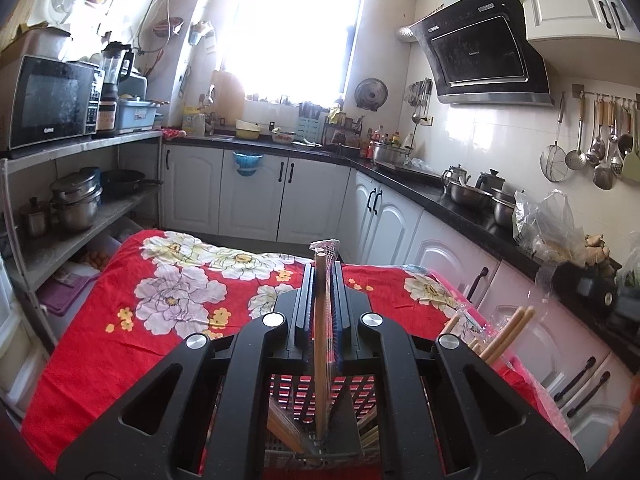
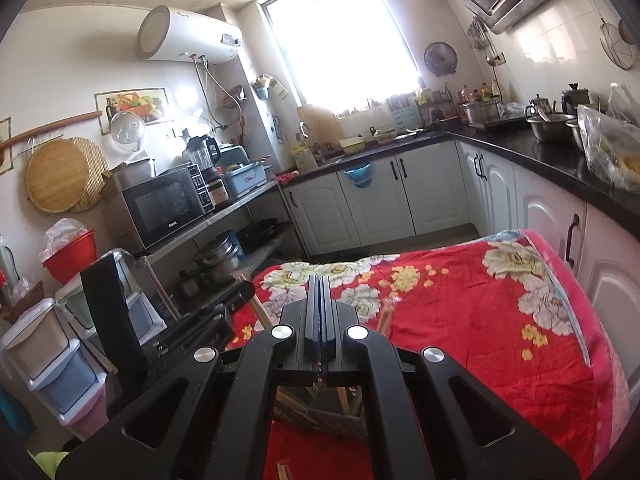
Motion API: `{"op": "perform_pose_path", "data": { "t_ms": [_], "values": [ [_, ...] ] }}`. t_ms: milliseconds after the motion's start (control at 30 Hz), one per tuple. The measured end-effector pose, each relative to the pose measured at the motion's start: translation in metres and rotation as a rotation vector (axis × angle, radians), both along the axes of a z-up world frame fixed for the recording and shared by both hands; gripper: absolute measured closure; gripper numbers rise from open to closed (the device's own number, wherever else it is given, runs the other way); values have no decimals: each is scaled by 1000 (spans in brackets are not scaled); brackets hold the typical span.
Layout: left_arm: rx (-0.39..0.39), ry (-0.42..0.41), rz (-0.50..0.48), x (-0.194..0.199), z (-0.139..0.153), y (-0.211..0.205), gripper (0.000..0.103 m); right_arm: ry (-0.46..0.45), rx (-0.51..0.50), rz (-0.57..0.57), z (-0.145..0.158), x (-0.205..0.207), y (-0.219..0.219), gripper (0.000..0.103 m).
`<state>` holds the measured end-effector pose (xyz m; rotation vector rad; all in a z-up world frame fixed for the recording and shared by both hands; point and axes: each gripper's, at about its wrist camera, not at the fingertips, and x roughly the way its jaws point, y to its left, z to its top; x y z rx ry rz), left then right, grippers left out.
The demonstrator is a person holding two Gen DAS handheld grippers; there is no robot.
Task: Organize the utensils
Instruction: 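Lower the chopsticks into the caddy and open the left gripper while the right gripper releases its chopstick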
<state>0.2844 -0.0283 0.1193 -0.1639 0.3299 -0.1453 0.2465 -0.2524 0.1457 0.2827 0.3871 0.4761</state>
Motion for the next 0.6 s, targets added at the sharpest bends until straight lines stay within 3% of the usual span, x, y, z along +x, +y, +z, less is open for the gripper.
{"op": "perform_pose_path", "data": {
  "t_ms": [367,600],
  "values": [
    [-17,22,-15,-7,-4,5,99,49,18,-15,-23,-7,-9,102],
    [-38,31,-39,-18,2,9,82,73,28,-40,-31,-9,-16,102]
  ]
}}
